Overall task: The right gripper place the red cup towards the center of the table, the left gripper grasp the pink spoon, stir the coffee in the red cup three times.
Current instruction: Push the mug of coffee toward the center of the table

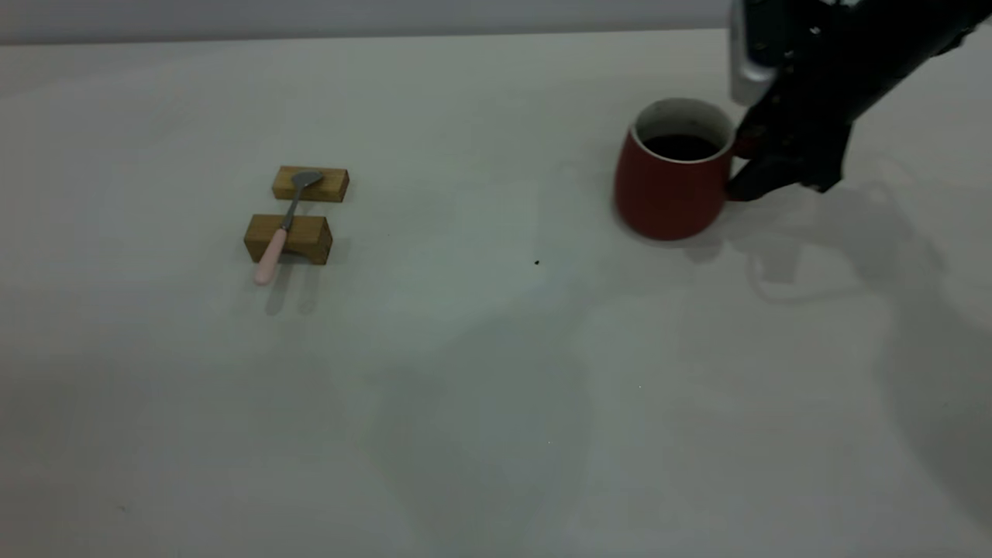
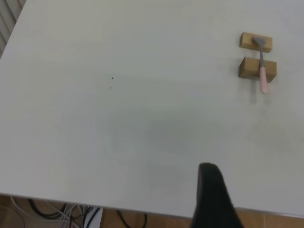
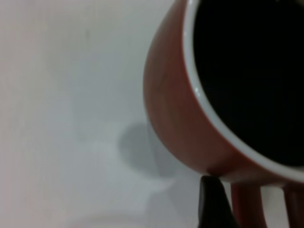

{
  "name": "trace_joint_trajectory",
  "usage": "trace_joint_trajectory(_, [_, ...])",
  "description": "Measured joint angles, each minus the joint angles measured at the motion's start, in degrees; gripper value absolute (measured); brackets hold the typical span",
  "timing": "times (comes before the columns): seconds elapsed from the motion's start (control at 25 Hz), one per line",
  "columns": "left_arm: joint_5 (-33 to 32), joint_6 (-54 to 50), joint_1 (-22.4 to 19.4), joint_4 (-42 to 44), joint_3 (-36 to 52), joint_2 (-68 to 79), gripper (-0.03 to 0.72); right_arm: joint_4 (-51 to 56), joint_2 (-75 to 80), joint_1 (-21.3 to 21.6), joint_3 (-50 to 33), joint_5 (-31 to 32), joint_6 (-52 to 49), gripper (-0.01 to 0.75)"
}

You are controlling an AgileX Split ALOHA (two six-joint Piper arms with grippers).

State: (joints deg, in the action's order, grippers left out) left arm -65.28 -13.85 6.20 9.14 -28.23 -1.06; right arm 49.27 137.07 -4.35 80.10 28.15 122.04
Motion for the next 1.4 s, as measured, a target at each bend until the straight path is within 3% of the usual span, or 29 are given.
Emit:
trace_joint_trajectory(0.56, [0.0, 0.0, 0.0, 0.0, 0.0, 0.0, 0.529, 9.5, 3.5, -13.1, 3.6, -0.1, 0.0, 0.474])
trace_joint_trajectory(0.76, [0.0, 0.0, 0.0, 0.0, 0.0, 0.0, 0.529, 12.4, 4.7, -15.9, 6.2, 0.0, 0.0, 0.474])
trace_joint_trajectory(1.16, [0.0, 0.0, 0.0, 0.0, 0.0, 0.0, 0.529, 2.4, 3.0, -12.8, 6.3, 4.9, -8.1, 0.474])
trace_joint_trajectory(1.28, [0.0, 0.0, 0.0, 0.0, 0.0, 0.0, 0.529, -1.0, 0.1, -10.5, 6.3, 9.7, -13.4, 0.474])
trace_joint_trajectory(1.4, [0.0, 0.0, 0.0, 0.0, 0.0, 0.0, 0.529, -2.4, -4.3, -9.1, 6.3, 18.8, -21.4, 0.474])
